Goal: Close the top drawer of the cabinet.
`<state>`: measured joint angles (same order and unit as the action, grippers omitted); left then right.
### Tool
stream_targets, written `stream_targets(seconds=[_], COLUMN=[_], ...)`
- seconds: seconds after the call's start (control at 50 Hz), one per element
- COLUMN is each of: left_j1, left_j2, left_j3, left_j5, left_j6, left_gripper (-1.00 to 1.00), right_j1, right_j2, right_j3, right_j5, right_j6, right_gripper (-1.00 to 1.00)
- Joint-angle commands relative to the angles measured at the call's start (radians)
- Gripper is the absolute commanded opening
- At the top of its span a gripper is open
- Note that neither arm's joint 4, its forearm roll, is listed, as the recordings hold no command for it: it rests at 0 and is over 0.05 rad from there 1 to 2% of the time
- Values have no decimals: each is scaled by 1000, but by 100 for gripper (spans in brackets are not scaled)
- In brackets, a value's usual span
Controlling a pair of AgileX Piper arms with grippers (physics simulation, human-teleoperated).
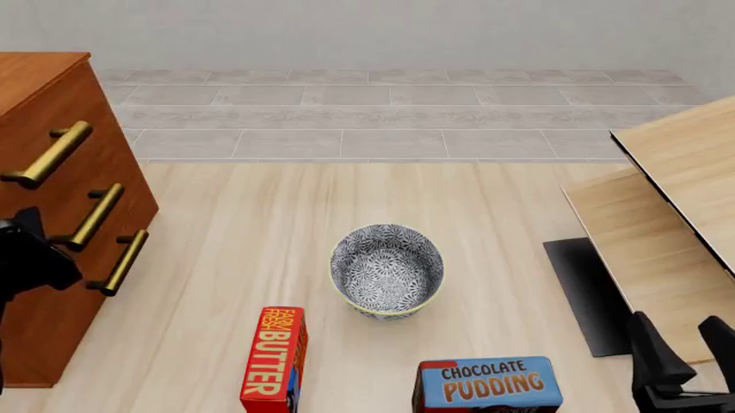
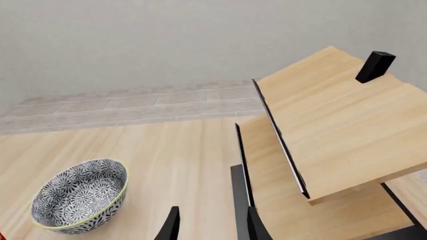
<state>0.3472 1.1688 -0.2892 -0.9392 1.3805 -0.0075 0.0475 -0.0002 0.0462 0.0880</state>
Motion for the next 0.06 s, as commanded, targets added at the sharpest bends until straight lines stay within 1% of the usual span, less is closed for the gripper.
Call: stream_targets(seconds=[0.02, 0.06], left_j1=[48, 47], left_j2=[-12, -1], left_j3=[-3, 3], left_j5=[-1, -15], left_j6=[-4, 1], left_gripper=[100, 100], right_j1=[0, 1], right_j2=[-2, -2], right_j3=[0, 0], right_j5=[2, 2], right_j6=[0, 0], right_gripper=[100, 100])
